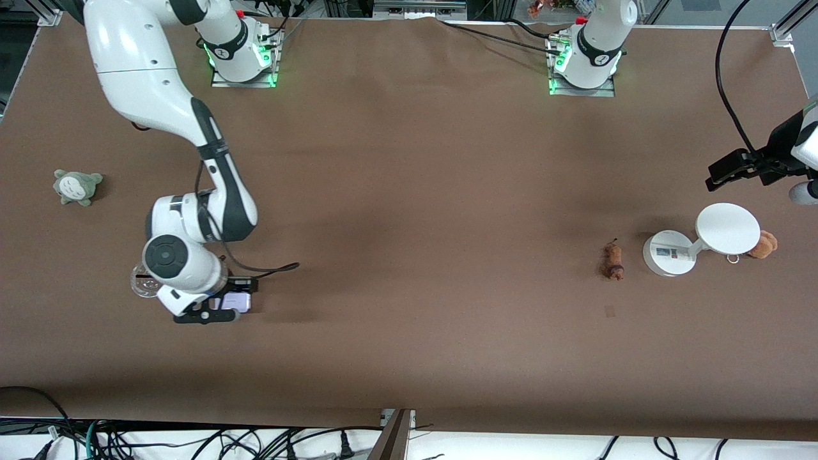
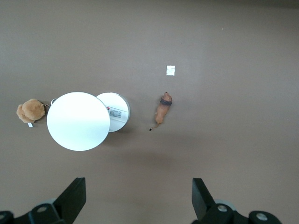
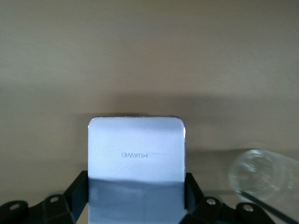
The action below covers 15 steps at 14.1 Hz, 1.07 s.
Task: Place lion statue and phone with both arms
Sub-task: 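Carry the white phone with the right gripper toward the glass cup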
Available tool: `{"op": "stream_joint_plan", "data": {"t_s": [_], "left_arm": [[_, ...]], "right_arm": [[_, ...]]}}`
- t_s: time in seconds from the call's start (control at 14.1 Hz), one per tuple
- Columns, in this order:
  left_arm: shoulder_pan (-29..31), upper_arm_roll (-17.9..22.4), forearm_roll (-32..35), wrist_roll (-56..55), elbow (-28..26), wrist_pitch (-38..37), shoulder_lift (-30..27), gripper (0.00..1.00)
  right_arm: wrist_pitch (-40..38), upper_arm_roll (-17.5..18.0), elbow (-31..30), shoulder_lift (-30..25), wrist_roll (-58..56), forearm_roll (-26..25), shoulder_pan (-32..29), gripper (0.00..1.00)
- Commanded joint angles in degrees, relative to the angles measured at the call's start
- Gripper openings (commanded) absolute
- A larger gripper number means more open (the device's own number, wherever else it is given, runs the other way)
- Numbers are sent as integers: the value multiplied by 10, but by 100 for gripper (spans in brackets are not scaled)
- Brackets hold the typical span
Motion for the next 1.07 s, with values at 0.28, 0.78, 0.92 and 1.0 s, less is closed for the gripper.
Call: {"op": "stream_joint_plan", "data": {"t_s": [0.28, 0.78, 0.92, 1.0], "left_arm": [[3, -4, -5, 5, -11, 9, -10, 100], [3, -4, -5, -2, 14, 11, 3, 100], [3, -5, -5, -2, 21, 11, 13, 100], [3, -5, -5, -2, 27, 11, 18, 100]], "right_arm": [[14, 9, -66, -37, -7, 9, -6, 13], [8, 7, -55, -37, -13, 7, -16, 100], [-10, 8, -22, -41, -14, 7, -16, 100], [-30, 8, 0, -48, -14, 3, -15, 100]]}}
